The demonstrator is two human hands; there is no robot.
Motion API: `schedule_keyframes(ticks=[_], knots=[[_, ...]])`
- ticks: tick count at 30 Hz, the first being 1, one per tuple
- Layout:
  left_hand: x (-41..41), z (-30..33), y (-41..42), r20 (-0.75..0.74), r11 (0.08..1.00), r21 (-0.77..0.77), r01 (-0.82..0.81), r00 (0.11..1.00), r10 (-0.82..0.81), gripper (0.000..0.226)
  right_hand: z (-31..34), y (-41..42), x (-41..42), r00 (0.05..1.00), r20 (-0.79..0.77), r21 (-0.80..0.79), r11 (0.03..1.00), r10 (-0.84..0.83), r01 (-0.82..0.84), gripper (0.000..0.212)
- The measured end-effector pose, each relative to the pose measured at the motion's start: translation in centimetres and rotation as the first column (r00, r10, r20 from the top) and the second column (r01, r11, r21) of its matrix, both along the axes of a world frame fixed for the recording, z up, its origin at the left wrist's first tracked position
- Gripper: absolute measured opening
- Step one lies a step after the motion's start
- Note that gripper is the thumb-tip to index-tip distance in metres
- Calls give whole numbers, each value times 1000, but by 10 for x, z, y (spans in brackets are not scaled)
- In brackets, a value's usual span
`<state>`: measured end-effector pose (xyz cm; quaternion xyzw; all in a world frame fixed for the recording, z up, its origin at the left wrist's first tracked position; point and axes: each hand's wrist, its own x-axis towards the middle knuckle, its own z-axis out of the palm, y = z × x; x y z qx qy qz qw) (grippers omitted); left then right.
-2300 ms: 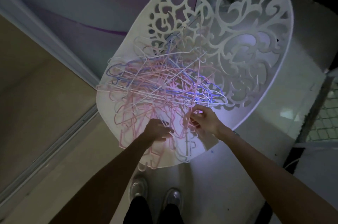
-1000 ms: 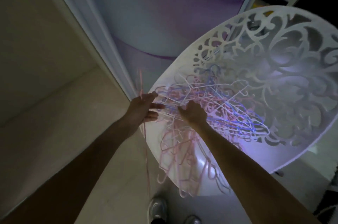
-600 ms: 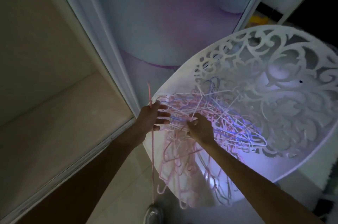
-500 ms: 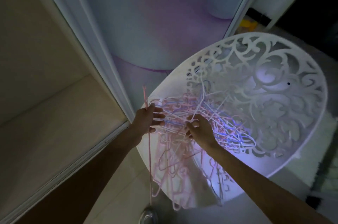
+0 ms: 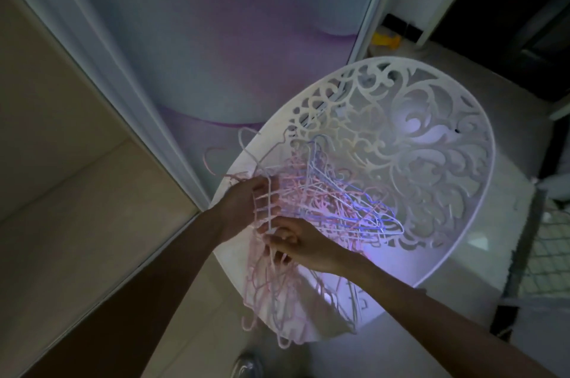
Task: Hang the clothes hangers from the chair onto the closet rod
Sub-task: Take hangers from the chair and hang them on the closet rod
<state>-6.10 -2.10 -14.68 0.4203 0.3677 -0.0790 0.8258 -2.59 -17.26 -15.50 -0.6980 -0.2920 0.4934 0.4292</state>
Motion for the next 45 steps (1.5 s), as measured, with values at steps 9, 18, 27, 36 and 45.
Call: schedule_keyframes(ticks=[9, 18, 27, 36, 45], knots=[[-35, 2, 30, -11, 973, 153, -170, 985, 174, 32, -73, -25, 40, 817, 549, -483, 732, -175, 481, 30], [-50, -22, 45, -18, 968, 97, -232, 972, 235, 32, -130, 51, 44, 756, 575, -452, 649, -313, 612, 45], [-58, -17, 30, -71, 974, 48, -222, 972, 225, 30, -91, 25, 33, 615, -27, -57, 615, -788, 786, 20], [-62, 9, 15, -60, 953, 61, -296, 952, 300, 30, -8, -23, 48, 577, -68, 47, 575, -814, 817, 29], [-119, 97, 15, -98, 937, 85, -339, 933, 346, 27, 99, -25, -14, 866, 0, 78, 863, -500, 498, 26]])
